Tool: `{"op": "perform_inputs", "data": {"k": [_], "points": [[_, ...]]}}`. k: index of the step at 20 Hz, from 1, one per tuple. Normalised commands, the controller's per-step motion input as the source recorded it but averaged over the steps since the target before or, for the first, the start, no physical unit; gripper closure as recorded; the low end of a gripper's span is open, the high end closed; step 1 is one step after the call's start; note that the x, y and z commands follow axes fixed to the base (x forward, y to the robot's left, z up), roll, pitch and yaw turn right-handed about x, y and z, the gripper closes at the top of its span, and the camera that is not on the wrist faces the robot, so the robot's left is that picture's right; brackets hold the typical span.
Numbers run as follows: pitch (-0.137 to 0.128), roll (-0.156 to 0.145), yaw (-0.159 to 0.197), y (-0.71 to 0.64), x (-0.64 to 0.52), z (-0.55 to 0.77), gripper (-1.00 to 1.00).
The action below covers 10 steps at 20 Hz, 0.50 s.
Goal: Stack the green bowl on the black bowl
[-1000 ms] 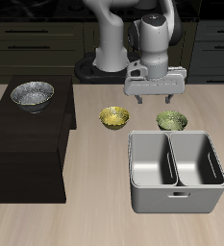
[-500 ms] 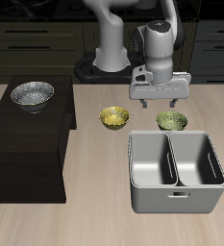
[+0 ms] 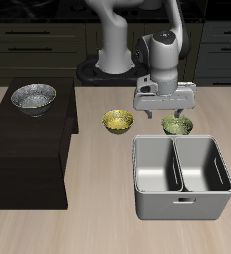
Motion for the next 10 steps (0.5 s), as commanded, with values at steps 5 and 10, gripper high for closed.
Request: {"op": "perform_inputs", "data": {"k": [5, 10], "points": [[0.037, 0.018, 0.044, 0.03, 0.05, -0.28, -1.00], [0.058, 0.000, 0.027, -0.04, 0.13, -0.30, -1.00]]}}
